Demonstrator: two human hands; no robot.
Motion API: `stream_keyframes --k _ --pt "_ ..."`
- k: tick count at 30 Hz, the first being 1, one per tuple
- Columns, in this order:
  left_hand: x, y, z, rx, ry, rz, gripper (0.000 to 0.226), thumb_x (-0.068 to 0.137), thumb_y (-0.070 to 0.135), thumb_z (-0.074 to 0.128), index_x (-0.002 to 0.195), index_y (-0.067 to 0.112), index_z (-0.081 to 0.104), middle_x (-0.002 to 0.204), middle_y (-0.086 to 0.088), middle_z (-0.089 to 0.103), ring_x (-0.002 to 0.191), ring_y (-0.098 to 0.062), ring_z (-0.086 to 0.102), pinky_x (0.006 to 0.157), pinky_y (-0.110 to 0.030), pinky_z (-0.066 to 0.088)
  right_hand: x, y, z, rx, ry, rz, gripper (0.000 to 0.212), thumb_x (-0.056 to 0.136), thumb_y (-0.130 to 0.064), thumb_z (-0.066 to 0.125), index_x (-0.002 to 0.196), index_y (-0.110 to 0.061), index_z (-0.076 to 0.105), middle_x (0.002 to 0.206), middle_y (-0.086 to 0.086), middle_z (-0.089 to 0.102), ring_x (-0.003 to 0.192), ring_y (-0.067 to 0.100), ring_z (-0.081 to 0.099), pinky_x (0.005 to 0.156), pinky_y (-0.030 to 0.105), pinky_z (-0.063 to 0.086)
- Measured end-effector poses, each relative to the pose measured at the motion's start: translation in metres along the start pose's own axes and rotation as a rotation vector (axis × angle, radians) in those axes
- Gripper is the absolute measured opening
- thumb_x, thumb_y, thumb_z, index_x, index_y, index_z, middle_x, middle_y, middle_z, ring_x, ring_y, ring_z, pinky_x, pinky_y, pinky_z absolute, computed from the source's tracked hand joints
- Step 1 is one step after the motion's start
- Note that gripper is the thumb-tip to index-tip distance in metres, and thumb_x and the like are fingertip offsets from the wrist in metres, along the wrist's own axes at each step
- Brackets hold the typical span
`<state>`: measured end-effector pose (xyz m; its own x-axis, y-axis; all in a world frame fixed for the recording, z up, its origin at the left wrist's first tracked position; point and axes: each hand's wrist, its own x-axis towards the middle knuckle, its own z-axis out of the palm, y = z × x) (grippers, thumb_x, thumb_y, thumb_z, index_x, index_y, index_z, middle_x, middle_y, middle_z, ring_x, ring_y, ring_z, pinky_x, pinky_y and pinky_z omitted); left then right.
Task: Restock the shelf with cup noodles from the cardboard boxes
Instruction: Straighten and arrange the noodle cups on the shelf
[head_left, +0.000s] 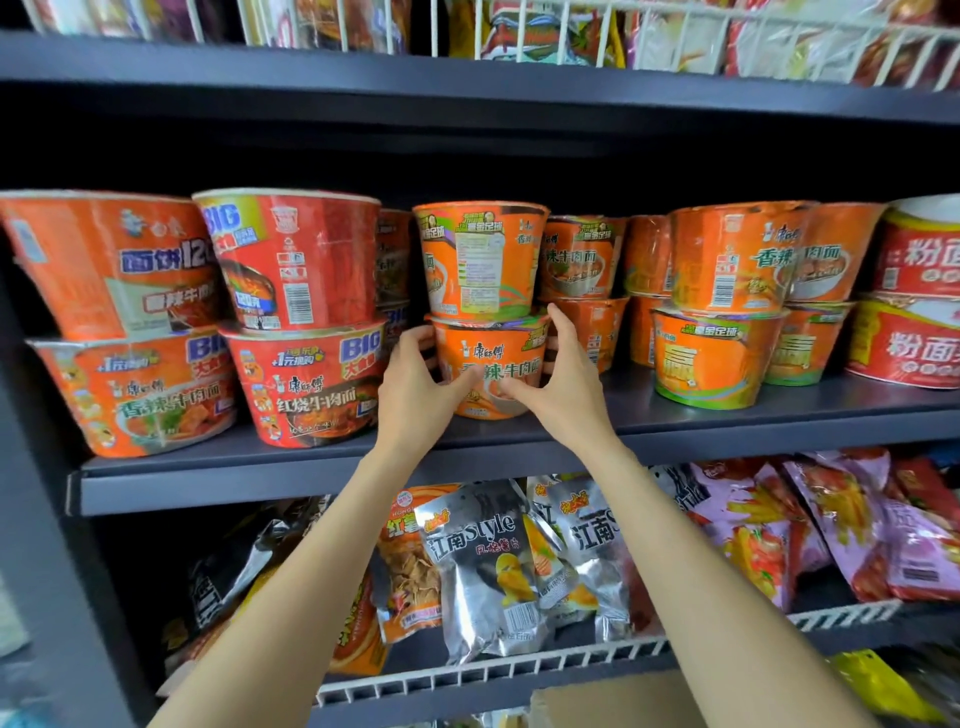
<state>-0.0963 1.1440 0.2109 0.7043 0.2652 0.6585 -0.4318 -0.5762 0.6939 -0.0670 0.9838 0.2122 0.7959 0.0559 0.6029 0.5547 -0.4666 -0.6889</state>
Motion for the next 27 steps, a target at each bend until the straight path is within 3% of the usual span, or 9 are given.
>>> stream_keyframes --k 5,8,12,14,17,19,22,25,27 --pt "0.002 0.000 0.001 0.043 0.015 0.010 0.069 0.075 0.038 0.078 0.130 0.014 0.044 0.129 -0.001 0.056 0.111 -0.015 0.058 0.091 -0.036 0.051 0.005 0.003 -0.004 0.017 -0.033 0.009 0.102 0.072 -0.032 0.081 0.149 -0.032 0.014 0.143 0.002 0.042 0.125 0.023 0.049 0.099 0.049 0.046" --pt "0.004 0.005 0.000 0.075 -0.018 -0.010 0.079 0.076 0.036 0.077 0.139 0.012 0.034 0.139 -0.007 0.045 0.120 -0.020 0.053 0.097 -0.037 0.047 0.007 0.000 -0.010 0.000 -0.069 -0.008 0.099 0.076 -0.031 0.078 0.150 -0.028 0.012 0.148 0.005 0.034 0.133 0.022 0.039 0.107 0.040 0.037" --pt "0.014 0.018 -0.006 -0.123 -0.010 -0.025 0.080 0.088 0.029 0.065 0.150 0.016 0.018 0.152 -0.005 0.029 0.137 -0.017 0.034 0.109 -0.033 0.033 0.011 -0.023 -0.028 0.132 0.097 -0.101 0.071 0.089 -0.015 0.061 0.149 -0.023 0.023 0.148 0.002 0.034 0.134 0.014 0.035 0.109 0.034 0.034" --pt "0.027 0.030 -0.007 -0.258 -0.014 -0.073 0.071 0.093 0.031 0.057 0.151 0.020 0.018 0.152 -0.001 0.032 0.136 -0.015 0.035 0.106 -0.031 0.035 0.017 -0.037 -0.029 0.122 0.059 -0.158 0.064 0.092 -0.013 0.056 0.148 -0.022 0.026 0.147 0.001 0.037 0.132 0.012 0.036 0.102 0.027 0.035" --pt "0.052 0.044 -0.004 -0.432 -0.047 -0.209 0.057 0.096 0.036 0.046 0.148 0.020 0.029 0.142 0.001 0.048 0.122 -0.011 0.050 0.085 -0.020 0.042 0.026 -0.049 -0.022 0.037 -0.021 -0.196 0.064 0.094 -0.021 0.055 0.149 -0.022 0.023 0.150 0.000 0.033 0.134 0.013 0.036 0.097 0.023 0.034" --pt "0.056 0.051 -0.003 -0.490 -0.051 -0.228 0.049 0.095 0.040 0.044 0.140 0.020 0.043 0.129 0.002 0.059 0.113 -0.011 0.058 0.090 -0.025 0.046 0.029 -0.052 -0.021 0.032 -0.020 -0.199 0.068 0.094 -0.029 0.057 0.151 -0.023 0.019 0.151 0.000 0.033 0.133 0.012 0.038 0.099 0.025 0.034" --pt "0.038 0.059 -0.002 -0.321 -0.039 -0.023 0.052 0.089 0.044 0.043 0.138 0.028 0.043 0.133 0.008 0.049 0.124 -0.009 0.046 0.102 -0.030 0.037 0.037 -0.051 -0.028 0.194 -0.074 -0.156 0.079 0.090 -0.041 0.060 0.151 -0.026 0.014 0.147 -0.005 0.039 0.129 0.009 0.042 0.102 0.028 0.039" --pt "0.017 0.059 0.002 -0.164 0.043 0.205 0.046 0.092 0.037 0.042 0.137 0.029 0.042 0.128 0.009 0.044 0.120 -0.005 0.043 0.100 -0.024 0.035 0.048 -0.050 -0.041 0.354 -0.126 -0.069 0.071 0.091 -0.044 0.055 0.149 -0.026 0.019 0.137 -0.010 0.046 0.121 0.005 0.047 0.087 0.013 0.042" --pt "0.022 0.050 0.002 -0.152 0.108 0.177 0.042 0.094 0.031 0.049 0.135 0.025 0.043 0.127 0.008 0.046 0.120 -0.007 0.043 0.101 -0.028 0.037 0.056 -0.044 -0.044 0.288 -0.143 -0.040 0.060 0.094 -0.046 0.049 0.146 -0.024 0.030 0.139 -0.006 0.046 0.126 0.010 0.045 0.090 0.015 0.038"
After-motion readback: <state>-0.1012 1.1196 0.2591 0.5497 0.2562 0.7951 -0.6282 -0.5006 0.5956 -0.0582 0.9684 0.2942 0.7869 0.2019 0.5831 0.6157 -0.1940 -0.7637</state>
